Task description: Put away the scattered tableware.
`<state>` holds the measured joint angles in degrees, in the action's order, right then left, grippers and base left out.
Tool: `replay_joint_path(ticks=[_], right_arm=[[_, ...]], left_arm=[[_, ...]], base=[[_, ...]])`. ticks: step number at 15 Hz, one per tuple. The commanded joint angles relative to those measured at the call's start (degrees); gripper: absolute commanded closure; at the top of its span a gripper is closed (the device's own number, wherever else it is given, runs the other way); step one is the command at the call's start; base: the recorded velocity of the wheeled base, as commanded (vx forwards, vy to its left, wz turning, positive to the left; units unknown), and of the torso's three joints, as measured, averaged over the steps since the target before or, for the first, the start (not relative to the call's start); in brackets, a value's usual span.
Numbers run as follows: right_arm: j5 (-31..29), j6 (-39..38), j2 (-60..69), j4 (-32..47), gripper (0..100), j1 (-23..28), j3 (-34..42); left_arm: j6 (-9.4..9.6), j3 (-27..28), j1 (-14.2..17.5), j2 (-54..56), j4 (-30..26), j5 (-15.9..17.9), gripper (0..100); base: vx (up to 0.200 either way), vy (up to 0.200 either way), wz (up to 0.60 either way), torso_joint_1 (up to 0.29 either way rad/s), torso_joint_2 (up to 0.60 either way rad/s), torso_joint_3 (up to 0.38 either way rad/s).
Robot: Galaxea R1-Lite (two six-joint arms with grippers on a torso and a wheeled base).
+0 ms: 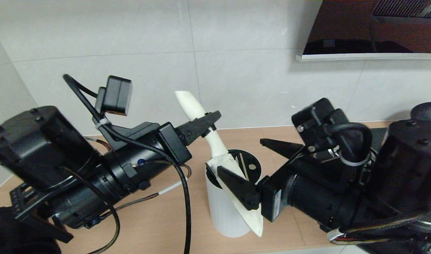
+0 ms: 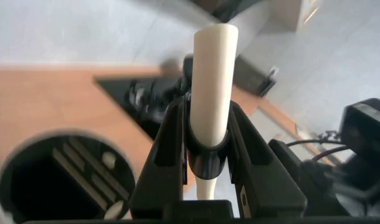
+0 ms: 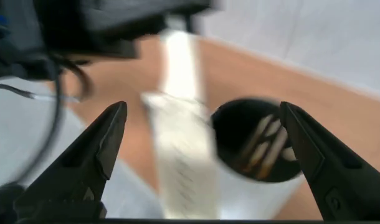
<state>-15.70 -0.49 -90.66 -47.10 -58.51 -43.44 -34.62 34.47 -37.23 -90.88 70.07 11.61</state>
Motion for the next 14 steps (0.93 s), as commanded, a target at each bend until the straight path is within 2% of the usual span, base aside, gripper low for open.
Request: replay_joint_path(ticks=[1, 4, 5, 6, 7, 9, 11, 12, 14], right_arm=[[0.06, 0.93, 4.62, 0.08, 0, 2.79, 0.46], [0.06, 1.19, 5.06, 0.08, 0, 4.29, 0.37], [0.06, 1.19, 4.88, 0.08, 0, 4.29, 0.37], [0.06, 1.19, 4.79, 0.08, 0, 4.29, 0.37], [0.06, 1.19, 4.70, 0.17, 0, 4.29, 0.37], [0.06, 1.19, 4.26, 0.17, 0, 4.29, 0.46], [0.06, 1.19, 3.83, 0.17, 0, 4.29, 0.46], [0.06, 1.19, 3.74, 0.17, 0, 4.29, 0.54], [0.06, 1.19, 3.56, 0.17, 0, 4.29, 0.46]], left_arm=[[2.98, 0.51, 2.43, 2.55, 0.07, -0.09, 100], [11.33, 0.51, 5.68, 3.43, 0.33, 0.96, 100], [13.62, 0.42, 6.29, 3.87, 0.68, 2.72, 100], [15.11, -0.02, 7.35, 4.31, 2.26, 4.92, 100], [15.81, -0.29, 8.23, 4.31, 4.46, 7.03, 100], [16.69, -0.46, 8.31, 3.52, 7.89, 7.55, 100], [19.59, -0.72, 8.31, 1.06, 11.49, 7.47, 100], [20.38, -1.08, 8.31, -0.79, 14.48, 7.55, 100], [20.47, -0.81, 8.31, -3.25, 18.17, 7.73, 100]], base=[[0.000, 0.000, 0.00, 0.000, 0.00, 0.000], [0.000, 0.000, 0.00, 0.000, 0.00, 0.000], [0.000, 0.000, 0.00, 0.000, 0.00, 0.000], [0.000, 0.000, 0.00, 0.000, 0.00, 0.000], [0.000, 0.000, 0.00, 0.000, 0.00, 0.000], [0.000, 0.000, 0.00, 0.000, 0.00, 0.000], [0.000, 0.000, 0.00, 0.000, 0.00, 0.000], [0.000, 0.000, 0.00, 0.000, 0.00, 0.000], [0.000, 0.000, 0.00, 0.000, 0.00, 0.000]])
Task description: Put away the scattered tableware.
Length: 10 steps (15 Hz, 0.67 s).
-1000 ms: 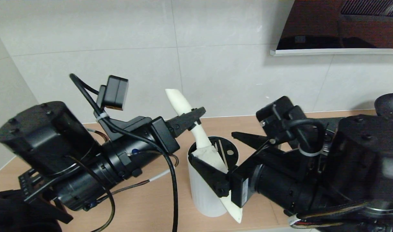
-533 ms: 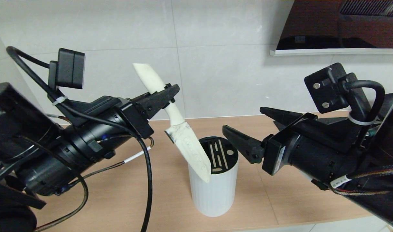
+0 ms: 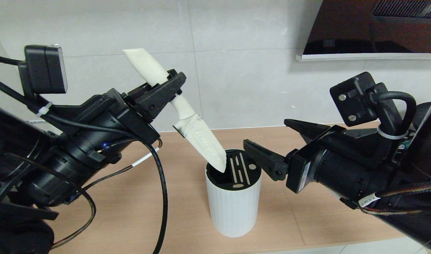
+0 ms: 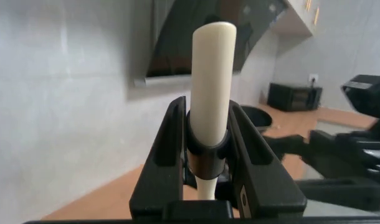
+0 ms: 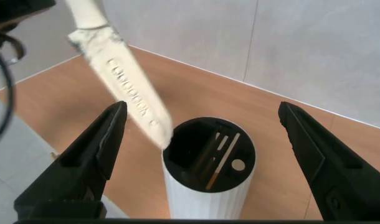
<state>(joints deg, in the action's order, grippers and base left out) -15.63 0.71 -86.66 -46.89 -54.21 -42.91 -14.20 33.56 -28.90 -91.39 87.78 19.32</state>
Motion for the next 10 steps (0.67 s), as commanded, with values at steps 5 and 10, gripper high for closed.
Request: replay_joint_path(ticks=[5, 10], right_arm=[[-0.10, 0.08, -0.44, -0.05, 0, 0.07, 0.20], [-0.10, 0.08, -0.44, -0.05, 0, 0.77, 0.64]], left_arm=[[0.49, 4.85, -0.10, -4.58, 0.19, 0.19, 100], [7.08, 4.94, -1.59, -8.01, 0.28, 0.19, 100]], base=[[0.000, 0.000, 0.00, 0.000, 0.00, 0.000], [0.000, 0.000, 0.00, 0.000, 0.00, 0.000]])
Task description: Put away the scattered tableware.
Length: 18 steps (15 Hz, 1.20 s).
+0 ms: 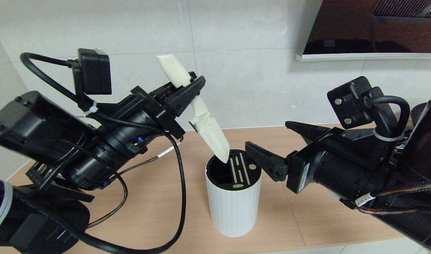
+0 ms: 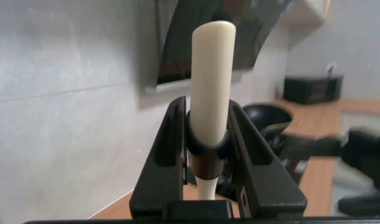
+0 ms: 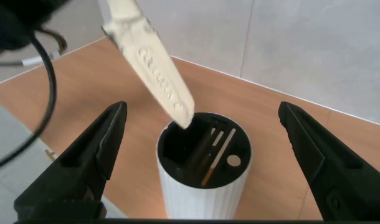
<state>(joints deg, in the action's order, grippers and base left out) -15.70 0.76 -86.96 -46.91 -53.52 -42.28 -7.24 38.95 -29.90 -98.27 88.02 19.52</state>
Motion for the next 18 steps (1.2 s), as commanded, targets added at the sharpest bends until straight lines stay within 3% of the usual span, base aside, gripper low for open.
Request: replay_joint_path(ticks=[1, 3, 6, 18], right_arm=[[-0.03, 0.04, -0.14, -0.02, 0, 0.08, 0.00], [-0.03, 0.04, -0.14, -0.02, 0, 0.08, 0.09], [-0.03, 0.04, -0.23, -0.02, 0, 0.08, 0.09], [-0.03, 0.04, -0.67, 0.06, 0, 0.34, 0.09]], left_arm=[[0.30, -0.63, -0.95, -1.22, 0.05, -0.01, 100], [0.65, -0.72, -0.95, -2.01, 0.05, -0.01, 100], [2.76, -2.21, -0.95, -3.16, 0.14, -0.01, 100], [2.50, -4.14, -2.44, -9.13, 0.31, -0.71, 100]], base=[[0.000, 0.000, 0.00, 0.000, 0.00, 0.000], [0.000, 0.000, 0.00, 0.000, 0.00, 0.000], [0.000, 0.000, 0.00, 0.000, 0.00, 0.000], [0.000, 0.000, 0.00, 0.000, 0.00, 0.000]])
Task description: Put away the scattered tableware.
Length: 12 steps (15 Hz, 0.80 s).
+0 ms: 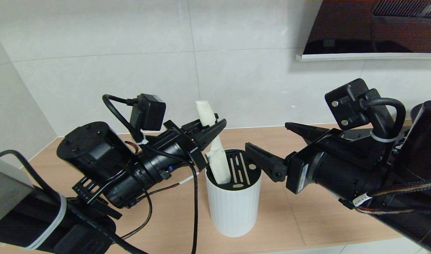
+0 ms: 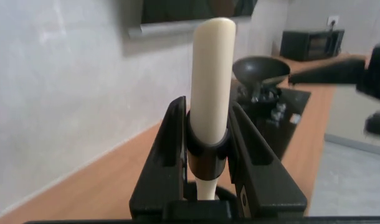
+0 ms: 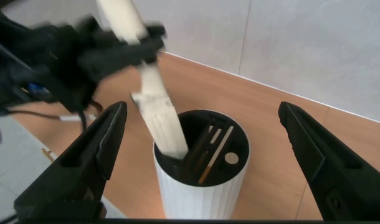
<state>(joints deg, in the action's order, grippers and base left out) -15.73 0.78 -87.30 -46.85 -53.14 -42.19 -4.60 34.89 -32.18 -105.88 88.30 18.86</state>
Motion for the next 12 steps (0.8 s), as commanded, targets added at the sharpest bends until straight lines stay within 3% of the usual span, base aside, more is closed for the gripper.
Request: replay_joint_path(ticks=[1, 12], right_arm=[[-0.01, 0.01, -0.42, 0.00, 0, -0.04, -0.08], [-0.01, 0.01, -0.68, 0.00, 0, -0.04, -0.08]], left_arm=[[-0.15, -0.17, -0.34, -2.05, 0.03, -0.05, 100], [-0.15, -0.70, -1.04, -4.69, 1.35, -0.67, 100]], base=[[0.000, 0.000, 0.00, 0.000, 0.00, 0.000], [0.000, 0.000, 0.00, 0.000, 0.00, 0.000]])
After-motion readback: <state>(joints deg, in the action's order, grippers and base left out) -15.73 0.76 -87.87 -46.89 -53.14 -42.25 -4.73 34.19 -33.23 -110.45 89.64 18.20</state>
